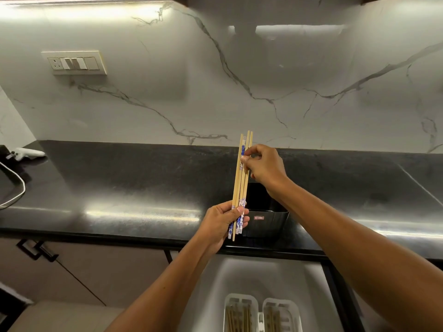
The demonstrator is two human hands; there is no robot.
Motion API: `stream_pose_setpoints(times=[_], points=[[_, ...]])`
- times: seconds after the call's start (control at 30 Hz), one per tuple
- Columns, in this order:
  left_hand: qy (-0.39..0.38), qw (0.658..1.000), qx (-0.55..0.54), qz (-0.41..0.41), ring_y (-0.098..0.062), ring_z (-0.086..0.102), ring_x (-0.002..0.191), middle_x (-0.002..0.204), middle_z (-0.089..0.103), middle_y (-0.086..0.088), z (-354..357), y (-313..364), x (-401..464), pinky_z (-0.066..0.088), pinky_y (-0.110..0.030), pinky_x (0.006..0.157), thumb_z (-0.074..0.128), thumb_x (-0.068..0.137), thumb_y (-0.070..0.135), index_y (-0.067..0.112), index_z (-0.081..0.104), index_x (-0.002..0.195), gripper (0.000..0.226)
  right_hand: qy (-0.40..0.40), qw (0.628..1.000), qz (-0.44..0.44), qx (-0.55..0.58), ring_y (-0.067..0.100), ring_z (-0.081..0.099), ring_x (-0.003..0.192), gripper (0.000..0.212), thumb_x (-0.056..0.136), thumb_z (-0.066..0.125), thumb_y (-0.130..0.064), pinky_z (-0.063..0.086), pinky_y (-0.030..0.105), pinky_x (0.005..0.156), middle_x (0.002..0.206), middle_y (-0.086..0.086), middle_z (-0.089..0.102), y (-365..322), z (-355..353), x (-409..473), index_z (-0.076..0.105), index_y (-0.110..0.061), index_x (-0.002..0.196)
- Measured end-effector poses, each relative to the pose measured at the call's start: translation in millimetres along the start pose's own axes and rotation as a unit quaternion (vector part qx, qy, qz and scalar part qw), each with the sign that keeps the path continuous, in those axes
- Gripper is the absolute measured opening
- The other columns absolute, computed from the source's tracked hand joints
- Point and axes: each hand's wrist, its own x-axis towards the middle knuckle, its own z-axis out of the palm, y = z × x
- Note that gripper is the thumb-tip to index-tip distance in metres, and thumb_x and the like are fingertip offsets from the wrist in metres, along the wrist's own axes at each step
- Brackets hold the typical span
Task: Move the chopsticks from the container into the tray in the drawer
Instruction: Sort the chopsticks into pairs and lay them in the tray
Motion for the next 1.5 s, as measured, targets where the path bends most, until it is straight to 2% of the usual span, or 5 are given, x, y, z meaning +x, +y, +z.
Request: stream_pose_setpoints(times=[0.3,0.63,0.83,1.23,1.5], points=[[-0.010,1.000,0.015,0.005,-0.018,0.073,0.082,0.090,0.076,-0.008,-2,-3,0,0.058,-0.026,0.072,0.061,0.091,0.014,0.011,0.067,0.108,0.019,-0.062,0.996,0.046,0.042,0.009,0.055,0.059,0.012,0.093,0.058,-0.016,0.049,0.021,0.057,0.074,0.004,0.061,-4,-5,0,0.064,-0.006,0.096],[0.056,0.998,-0.023,-0.015,-0.015,0.071,0.070,0.080,0.074,-0.008,-11,-3,-1,0.060,-0.028,0.069,0.058,0.092,0.009,0.001,0.065,0.110,0.021,0.126,0.985,-0.043,0.111,0.012,0.059,0.059,0.004,0.089,0.057,-0.013,0.051,0.022,0.055,0.073,0.005,0.061,-39,-45,10,0.058,-0.010,0.086],[0.094,0.985,-0.144,-0.011,-0.018,0.073,0.073,0.081,0.074,-0.010,-14,8,3,0.059,-0.029,0.064,0.055,0.094,0.009,0.004,0.066,0.106,0.016,0.093,0.966,-0.047,0.236,0.014,0.070,0.069,0.007,0.089,0.060,-0.004,0.059,0.025,0.065,0.087,0.012,0.065,-16,-46,-14,0.058,-0.011,0.088],[0.045,0.988,-0.147,0.012,-0.021,0.072,0.076,0.087,0.074,-0.015,9,23,-2,0.062,-0.032,0.068,0.051,0.096,0.007,0.001,0.065,0.110,0.021,0.068,0.987,0.003,0.146,0.005,0.069,0.075,0.019,0.089,0.061,-0.011,0.055,0.017,0.063,0.078,-0.008,0.070,51,32,-83,0.065,-0.028,0.085],[0.071,0.993,-0.098,0.012,-0.021,0.073,0.077,0.095,0.075,-0.014,13,25,-7,0.062,-0.031,0.065,0.054,0.094,0.006,0.005,0.065,0.106,0.017,0.073,0.992,0.018,0.097,0.006,0.066,0.080,0.013,0.091,0.061,-0.011,0.054,0.014,0.067,0.091,-0.003,0.069,59,45,-98,0.067,-0.014,0.101]])
